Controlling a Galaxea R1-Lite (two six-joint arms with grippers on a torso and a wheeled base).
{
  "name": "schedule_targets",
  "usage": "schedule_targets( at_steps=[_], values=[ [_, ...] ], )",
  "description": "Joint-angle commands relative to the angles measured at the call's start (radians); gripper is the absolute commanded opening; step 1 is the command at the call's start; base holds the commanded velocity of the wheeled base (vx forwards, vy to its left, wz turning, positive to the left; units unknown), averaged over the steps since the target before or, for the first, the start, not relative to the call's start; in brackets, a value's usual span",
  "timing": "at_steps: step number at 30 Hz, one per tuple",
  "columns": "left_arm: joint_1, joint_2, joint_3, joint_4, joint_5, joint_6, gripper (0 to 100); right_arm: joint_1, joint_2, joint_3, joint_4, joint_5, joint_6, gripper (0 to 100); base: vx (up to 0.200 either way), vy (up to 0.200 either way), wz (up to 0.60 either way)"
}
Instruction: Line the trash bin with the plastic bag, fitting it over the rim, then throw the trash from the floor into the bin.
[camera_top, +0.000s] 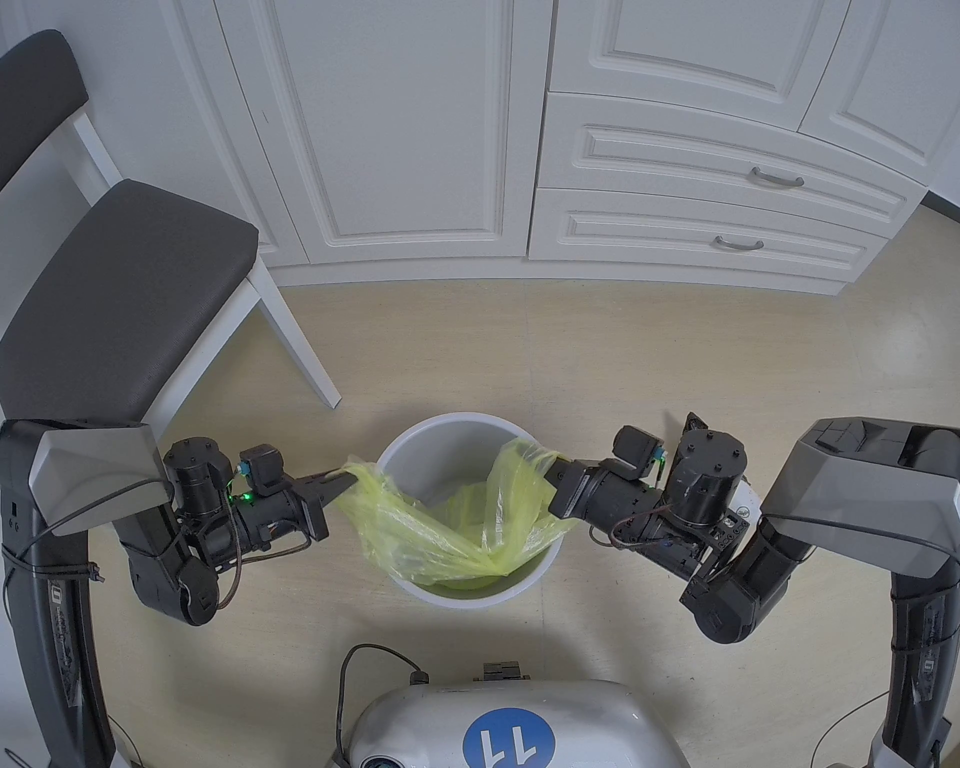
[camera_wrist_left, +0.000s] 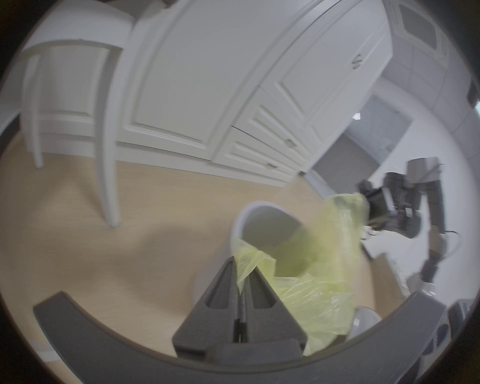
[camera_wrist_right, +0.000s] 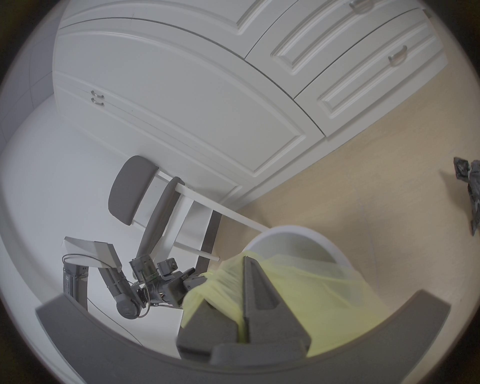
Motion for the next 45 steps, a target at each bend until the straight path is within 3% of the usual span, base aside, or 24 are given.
schedule_targets(
  at_steps=[1, 2, 6, 11, 15, 23, 27, 33, 38, 45],
  values=[
    [-0.082, -0.061, -0.065, -0.001, 0.427, -0.037, 0, -0.040, -0.021, -0.072, -0.018, -0.058, -0.010, 0, 0.000, 0.000, 0.00],
    [-0.094, -0.082, -0.059, -0.001, 0.481, -0.034, 0, -0.042, -0.024, -0.080, -0.018, -0.070, -0.019, 0, 0.000, 0.000, 0.00],
    [-0.111, -0.124, -0.037, -0.001, 0.489, -0.031, 0, -0.043, -0.052, -0.086, 0.022, -0.088, -0.061, 0, 0.000, 0.000, 0.00],
    [-0.134, -0.183, 0.032, 0.001, 0.489, -0.025, 0, -0.038, -0.113, -0.147, 0.310, -0.280, -0.233, 0, 0.000, 0.000, 0.00],
    [-0.133, -0.203, 0.062, 0.003, 0.489, 0.018, 0, -0.040, -0.142, -0.155, 0.444, -0.437, -0.362, 0, 0.000, 0.000, 0.00],
    [-0.107, -0.239, 0.128, 0.003, 0.483, 0.125, 0, -0.075, -0.150, -0.086, 0.450, -0.625, -0.624, 0, 0.000, 0.000, 0.00],
    [-0.059, -0.240, 0.165, 0.003, 0.424, 0.188, 0, -0.084, -0.167, -0.030, 0.449, -0.638, -0.693, 0, 0.000, 0.000, 0.00],
    [-0.029, -0.216, 0.216, 0.003, 0.308, 0.234, 0, -0.086, -0.210, 0.036, 0.455, -0.625, -0.724, 0, 0.000, 0.000, 0.00],
    [-0.029, -0.182, 0.216, 0.003, 0.300, 0.239, 0, -0.089, -0.251, 0.095, 0.473, -0.616, -0.765, 0, 0.000, 0.000, 0.00],
    [-0.029, -0.150, 0.242, 0.013, 0.299, 0.254, 0, -0.072, -0.284, 0.217, 0.513, -0.529, -0.843, 0, 0.000, 0.000, 0.00]
  ],
)
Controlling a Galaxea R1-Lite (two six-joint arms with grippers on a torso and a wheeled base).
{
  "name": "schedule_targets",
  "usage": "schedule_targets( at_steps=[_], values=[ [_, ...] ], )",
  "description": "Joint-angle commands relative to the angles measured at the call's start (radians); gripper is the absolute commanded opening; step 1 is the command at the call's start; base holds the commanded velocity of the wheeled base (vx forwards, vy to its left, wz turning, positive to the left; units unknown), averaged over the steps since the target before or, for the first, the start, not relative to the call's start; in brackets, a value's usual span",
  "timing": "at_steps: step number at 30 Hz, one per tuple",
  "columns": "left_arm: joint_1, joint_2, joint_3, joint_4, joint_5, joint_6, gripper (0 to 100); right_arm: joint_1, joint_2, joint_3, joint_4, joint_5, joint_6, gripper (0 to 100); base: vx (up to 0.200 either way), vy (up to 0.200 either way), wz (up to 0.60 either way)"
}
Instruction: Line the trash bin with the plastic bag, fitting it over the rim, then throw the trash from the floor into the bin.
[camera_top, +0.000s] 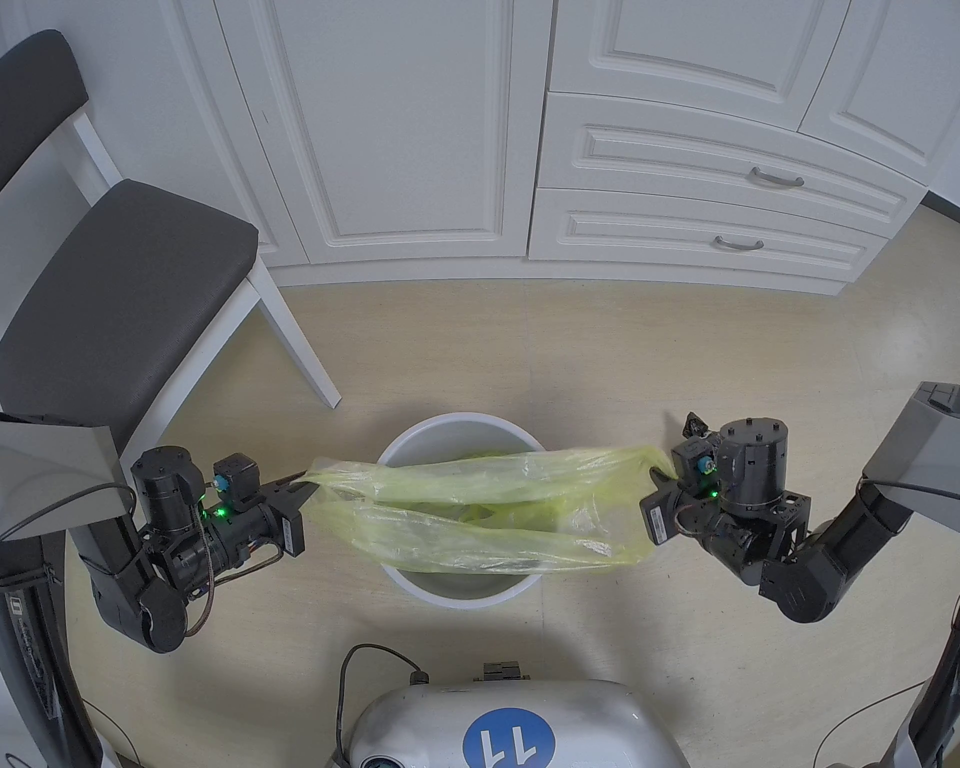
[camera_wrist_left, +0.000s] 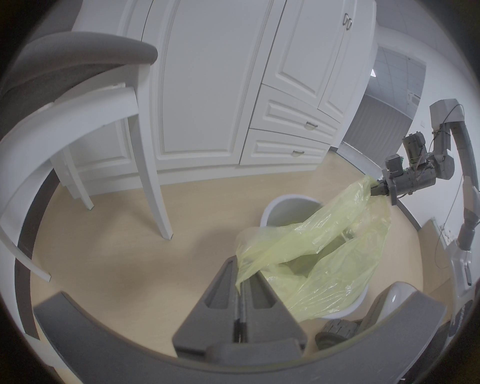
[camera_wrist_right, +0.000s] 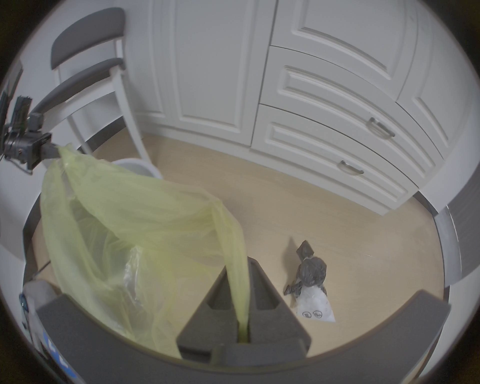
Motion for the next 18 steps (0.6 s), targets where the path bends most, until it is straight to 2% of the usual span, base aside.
schedule_targets(
  at_steps=[1, 6, 11, 14, 18],
  values=[
    [-0.002, 0.032, 0.018, 0.005, -0.001, 0.012, 0, 0.016, -0.034, 0.062, 0.025, 0.026, -0.023, 0, 0.000, 0.000, 0.00],
    [-0.002, 0.042, 0.062, 0.022, -0.001, 0.075, 0, 0.056, -0.054, 0.123, 0.071, 0.074, -0.052, 0, 0.000, 0.000, 0.00],
    [0.004, 0.042, 0.101, 0.055, -0.018, 0.138, 0, 0.103, -0.033, 0.152, 0.075, 0.078, -0.056, 0, 0.000, 0.000, 0.00],
    [0.002, 0.047, 0.102, 0.057, -0.058, 0.141, 0, 0.119, 0.012, 0.145, 0.061, 0.077, -0.056, 0, 0.000, 0.000, 0.00],
    [0.002, 0.114, 0.065, 0.037, -0.061, 0.138, 0, 0.113, 0.094, 0.105, 0.028, 0.074, -0.051, 0, 0.000, 0.000, 0.00]
  ],
)
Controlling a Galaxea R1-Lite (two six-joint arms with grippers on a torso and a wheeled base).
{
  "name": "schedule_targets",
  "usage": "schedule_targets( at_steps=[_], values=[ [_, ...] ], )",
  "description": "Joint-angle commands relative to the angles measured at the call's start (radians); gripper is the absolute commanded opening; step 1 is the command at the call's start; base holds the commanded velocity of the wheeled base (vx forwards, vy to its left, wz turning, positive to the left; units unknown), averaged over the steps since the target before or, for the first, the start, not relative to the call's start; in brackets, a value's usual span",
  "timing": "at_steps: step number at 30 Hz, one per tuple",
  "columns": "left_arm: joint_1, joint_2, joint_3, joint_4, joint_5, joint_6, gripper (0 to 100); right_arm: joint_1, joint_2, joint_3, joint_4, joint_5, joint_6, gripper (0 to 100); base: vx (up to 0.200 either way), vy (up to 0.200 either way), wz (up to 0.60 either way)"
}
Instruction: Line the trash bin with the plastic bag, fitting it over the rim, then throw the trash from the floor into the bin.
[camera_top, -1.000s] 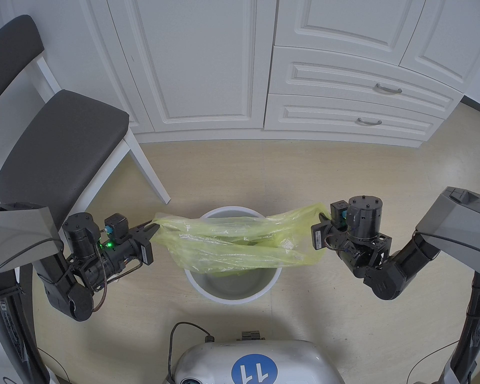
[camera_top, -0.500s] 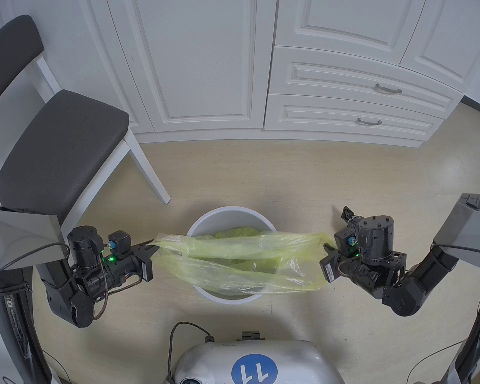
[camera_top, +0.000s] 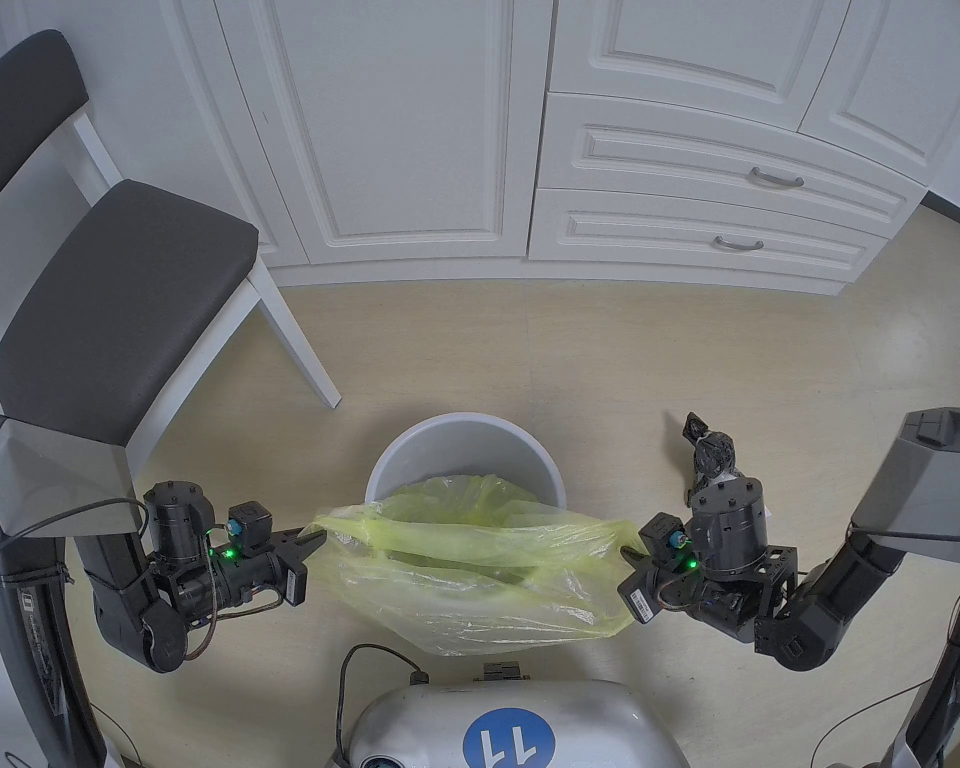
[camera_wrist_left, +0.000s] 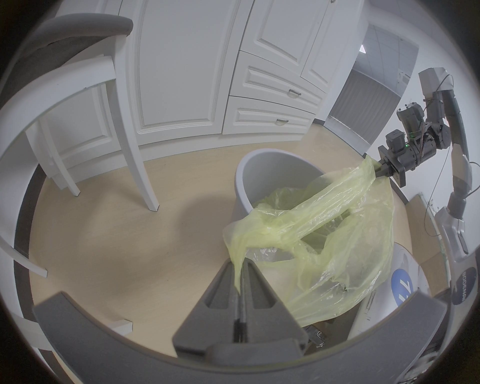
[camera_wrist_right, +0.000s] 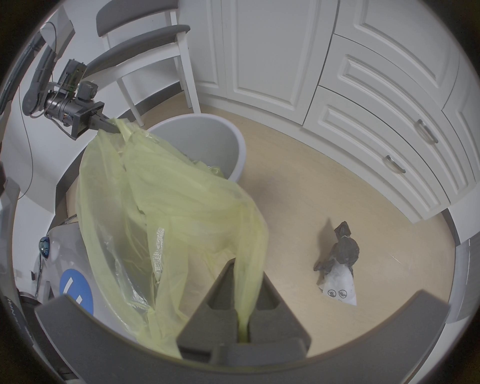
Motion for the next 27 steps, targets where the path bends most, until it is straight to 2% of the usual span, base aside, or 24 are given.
schedule_targets(
  at_steps=[1, 3, 7, 8, 12, 16, 19, 23, 24, 25, 26, 27],
  values=[
    [-0.001, 0.066, -0.028, -0.014, -0.009, 0.000, 0, 0.005, 0.096, -0.034, -0.027, -0.003, 0.003, 0, 0.000, 0.000, 0.00],
    [0.013, 0.116, -0.082, -0.063, -0.010, -0.025, 0, -0.046, 0.160, -0.060, -0.117, 0.000, -0.002, 0, 0.000, 0.000, 0.00],
    [0.022, 0.043, -0.069, -0.060, -0.012, -0.083, 0, -0.069, 0.133, -0.049, -0.122, 0.005, -0.029, 0, 0.000, 0.000, 0.00],
    [0.022, 0.020, -0.066, -0.060, -0.012, -0.098, 0, -0.072, 0.120, -0.045, -0.119, 0.010, -0.038, 100, 0.000, 0.000, 0.00],
    [0.022, -0.054, -0.049, -0.060, -0.013, -0.132, 0, -0.072, 0.062, -0.020, -0.120, 0.034, -0.037, 100, 0.000, 0.000, 0.00],
    [0.021, -0.106, -0.026, -0.060, -0.033, -0.143, 0, -0.090, -0.010, 0.020, -0.128, 0.116, -0.035, 100, 0.000, 0.000, 0.00],
    [0.019, -0.132, -0.008, -0.060, -0.072, -0.144, 0, -0.165, -0.079, 0.037, -0.116, 0.313, -0.025, 100, 0.000, 0.000, 0.00],
    [0.015, -0.137, -0.003, -0.060, -0.075, -0.144, 0, -0.271, -0.117, 0.060, -0.113, 0.603, 0.008, 100, 0.000, 0.000, 0.00],
    [0.015, -0.137, -0.003, -0.060, -0.075, -0.144, 0, -0.271, -0.117, 0.060, -0.113, 0.603, 0.008, 100, 0.000, 0.000, 0.00],
    [0.013, -0.135, -0.005, -0.060, -0.073, -0.144, 0, -0.316, -0.120, 0.072, -0.116, 0.720, 0.008, 100, 0.000, 0.000, 0.00],
    [0.013, -0.134, -0.003, -0.060, -0.075, -0.144, 0, -0.346, -0.119, 0.081, -0.120, 0.800, 0.003, 100, 0.000, 0.000, 0.00],
    [0.013, -0.134, -0.003, -0.060, -0.073, -0.144, 0, -0.363, -0.116, 0.084, -0.120, 0.841, 0.000, 100, 0.000, 0.000, 0.00]
  ],
)
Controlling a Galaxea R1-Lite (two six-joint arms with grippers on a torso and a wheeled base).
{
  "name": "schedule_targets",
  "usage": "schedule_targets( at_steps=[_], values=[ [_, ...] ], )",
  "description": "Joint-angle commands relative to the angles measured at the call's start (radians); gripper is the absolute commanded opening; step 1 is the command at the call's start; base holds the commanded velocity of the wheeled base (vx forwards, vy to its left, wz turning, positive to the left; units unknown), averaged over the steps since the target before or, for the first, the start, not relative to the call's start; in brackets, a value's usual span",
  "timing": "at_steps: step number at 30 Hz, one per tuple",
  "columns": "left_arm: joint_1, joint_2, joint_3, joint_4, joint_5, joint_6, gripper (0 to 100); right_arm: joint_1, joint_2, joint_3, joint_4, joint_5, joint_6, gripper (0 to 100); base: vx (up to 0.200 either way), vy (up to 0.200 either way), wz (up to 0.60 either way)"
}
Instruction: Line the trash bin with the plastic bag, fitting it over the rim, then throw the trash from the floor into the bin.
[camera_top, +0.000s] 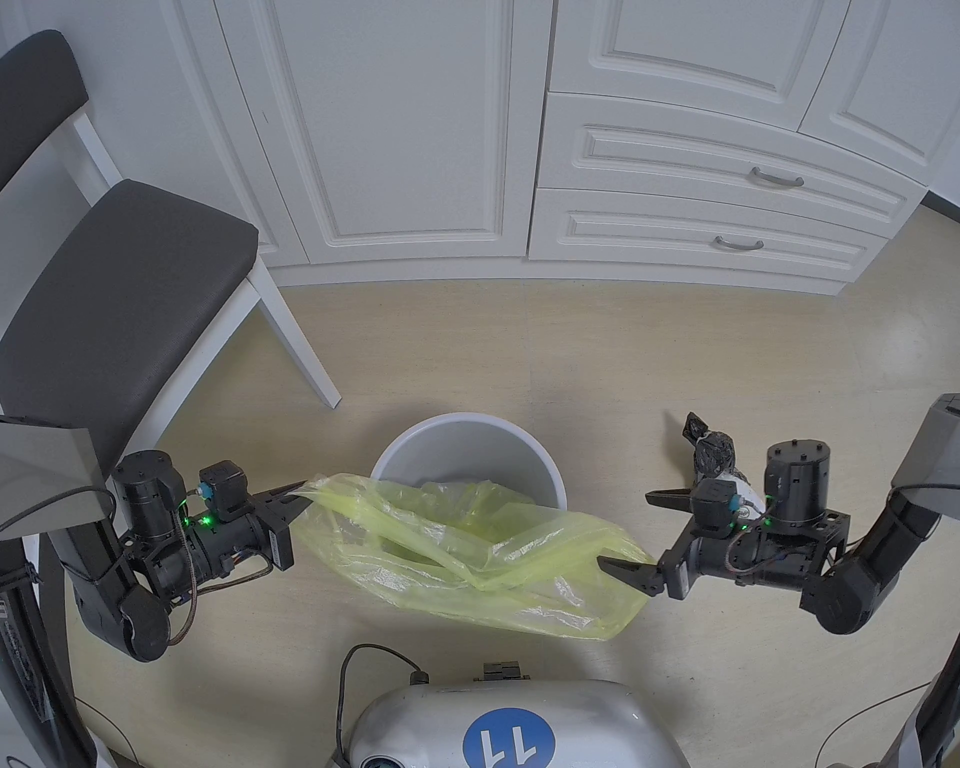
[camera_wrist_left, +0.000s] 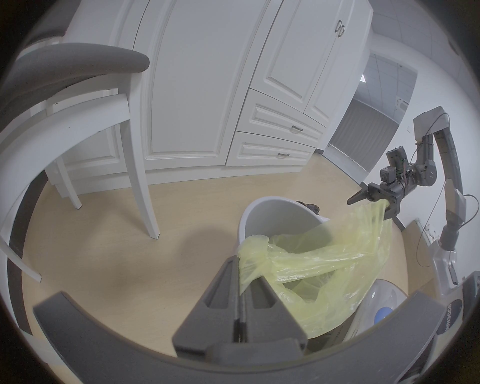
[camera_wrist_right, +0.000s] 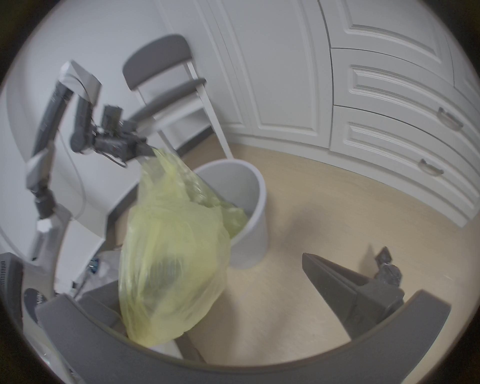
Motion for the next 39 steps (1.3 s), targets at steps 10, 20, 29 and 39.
schedule_targets(
  at_steps=[10, 20, 29, 39],
  values=[
    [0.008, -0.012, 0.010, 0.001, -0.009, -0.003, 0, -0.303, 0.104, 0.007, -0.012, 0.650, -0.046, 100, 0.000, 0.000, 0.00],
    [0.055, 0.033, -0.013, 0.001, -0.009, -0.001, 0, -0.324, 0.106, 0.005, -0.016, 0.715, -0.045, 100, 0.000, 0.000, 0.00],
    [0.066, 0.028, -0.013, 0.001, -0.010, 0.000, 0, -0.343, 0.093, 0.014, -0.170, 0.732, 0.064, 100, 0.000, 0.000, 0.00],
    [0.014, -0.067, 0.043, -0.001, -0.013, 0.000, 0, -0.215, 0.084, 0.048, -0.446, 0.544, 0.416, 100, 0.000, 0.000, 0.00]
  ],
)
